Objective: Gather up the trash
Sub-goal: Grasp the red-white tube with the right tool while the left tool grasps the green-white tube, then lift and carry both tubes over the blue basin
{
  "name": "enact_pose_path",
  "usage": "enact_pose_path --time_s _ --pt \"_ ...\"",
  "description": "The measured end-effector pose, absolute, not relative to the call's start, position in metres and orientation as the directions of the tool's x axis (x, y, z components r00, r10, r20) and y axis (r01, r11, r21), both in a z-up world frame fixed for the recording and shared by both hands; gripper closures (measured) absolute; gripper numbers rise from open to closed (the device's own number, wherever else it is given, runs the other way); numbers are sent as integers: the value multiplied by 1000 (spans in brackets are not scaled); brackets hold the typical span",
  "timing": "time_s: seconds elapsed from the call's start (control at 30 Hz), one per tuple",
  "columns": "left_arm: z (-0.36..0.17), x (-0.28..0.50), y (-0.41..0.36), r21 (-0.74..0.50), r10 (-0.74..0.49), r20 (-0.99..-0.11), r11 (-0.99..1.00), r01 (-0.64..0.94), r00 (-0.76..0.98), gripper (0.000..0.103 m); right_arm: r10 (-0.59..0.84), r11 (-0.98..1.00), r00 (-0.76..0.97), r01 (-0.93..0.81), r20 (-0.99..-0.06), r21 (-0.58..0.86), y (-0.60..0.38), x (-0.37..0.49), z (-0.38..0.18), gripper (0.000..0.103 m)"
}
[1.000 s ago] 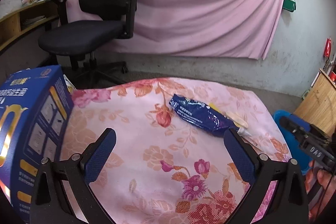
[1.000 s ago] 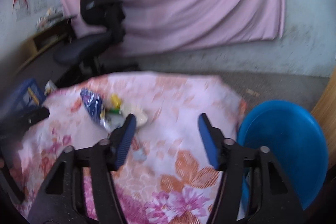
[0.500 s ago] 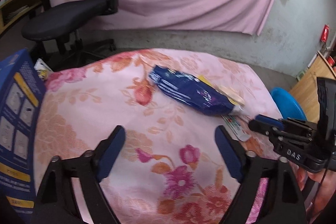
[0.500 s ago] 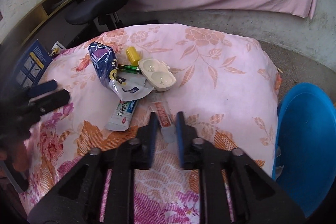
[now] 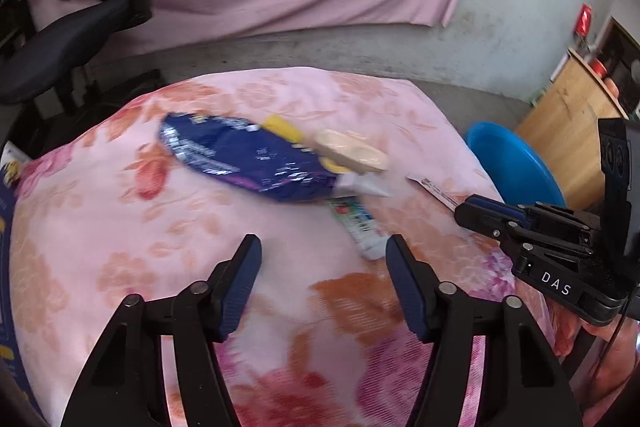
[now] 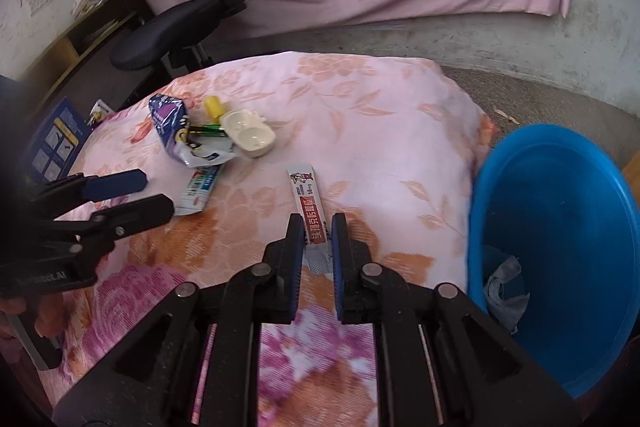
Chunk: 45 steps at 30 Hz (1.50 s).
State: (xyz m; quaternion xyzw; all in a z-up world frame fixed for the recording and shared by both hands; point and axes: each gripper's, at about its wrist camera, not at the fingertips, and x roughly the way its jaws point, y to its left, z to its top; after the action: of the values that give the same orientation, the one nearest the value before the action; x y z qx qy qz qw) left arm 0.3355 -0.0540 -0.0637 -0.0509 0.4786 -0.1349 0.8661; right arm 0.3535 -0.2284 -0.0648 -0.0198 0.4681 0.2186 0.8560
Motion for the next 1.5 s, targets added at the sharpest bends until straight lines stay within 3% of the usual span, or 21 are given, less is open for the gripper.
enact_pose_path --time_s 0.3,0.43,0.57,0.83,1.1,1.5 --pt "-77 355 -96 -98 -193 -868 970 222 458 51 363 905 489 -387 -793 176 -239 346 -65 66" --pt "-81 360 -102 -59 -160 -875 972 227 457 78 360 904 495 -393 -791 166 -239 343 -66 66" --pt "-80 357 -98 -92 -176 -875 975 204 451 88 359 906 501 -388 -788 166 -240 341 -66 66" --pt "-62 313 -93 -193 -283 -816 955 225 504 88 388 909 554 -359 -736 209 -255 324 -54 67" --pt "-16 278 -103 -202 -325 -651 945 257 686 89 414 910 730 -355 -544 215 -274 290 -14 67" --pt "65 241 -132 -88 -331 -314 943 320 890 88 287 947 951 -264 -114 185 -318 233 44 67"
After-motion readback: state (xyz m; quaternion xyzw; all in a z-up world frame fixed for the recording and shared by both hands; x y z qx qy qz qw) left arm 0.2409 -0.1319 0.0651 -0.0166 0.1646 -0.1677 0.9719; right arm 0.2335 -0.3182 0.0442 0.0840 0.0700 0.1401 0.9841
